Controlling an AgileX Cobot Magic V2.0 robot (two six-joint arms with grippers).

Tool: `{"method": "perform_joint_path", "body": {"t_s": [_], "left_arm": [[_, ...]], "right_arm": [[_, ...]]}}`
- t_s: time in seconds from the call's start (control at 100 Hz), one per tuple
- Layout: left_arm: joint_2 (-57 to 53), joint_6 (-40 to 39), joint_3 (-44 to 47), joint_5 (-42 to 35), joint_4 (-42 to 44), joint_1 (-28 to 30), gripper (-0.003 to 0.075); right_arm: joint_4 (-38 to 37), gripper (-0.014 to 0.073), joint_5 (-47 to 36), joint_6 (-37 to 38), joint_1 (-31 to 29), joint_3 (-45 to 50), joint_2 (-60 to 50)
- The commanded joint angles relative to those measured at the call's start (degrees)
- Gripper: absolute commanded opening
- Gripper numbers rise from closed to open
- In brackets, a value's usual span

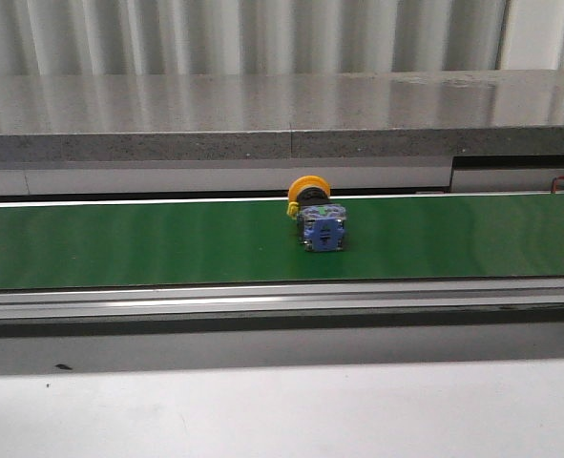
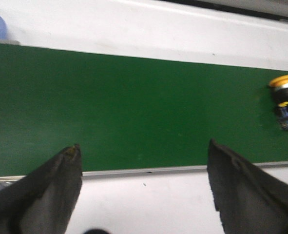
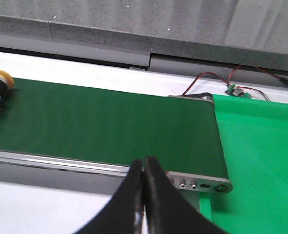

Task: Move button from right to left
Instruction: 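Lower the left gripper onto the button on the belt and close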

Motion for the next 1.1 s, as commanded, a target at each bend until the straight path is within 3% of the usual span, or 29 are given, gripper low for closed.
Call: {"method": "perform_joint_path", "body": {"t_s": [0.0, 0.72, 1.09], "left_arm": [[3.2, -0.3, -4.7, 1.1, -4.4, -1.6, 0.0512], [33.5, -9.7, -27.0, 8.5, -4.2, -21.8, 0.0512], [42.3, -16.2, -34.2, 10.0, 0.2, -25.0, 0.0512]], "right_arm": [[0.5, -0.0068, -4.7, -0.4, -0.1, -1.5, 0.4], [0.5, -0.0068, -4.7, -0.4, -0.1, -1.5, 0.4], [0.5, -0.0068, -4.7, -0.4, -0.1, -1.5, 0.4]]}}
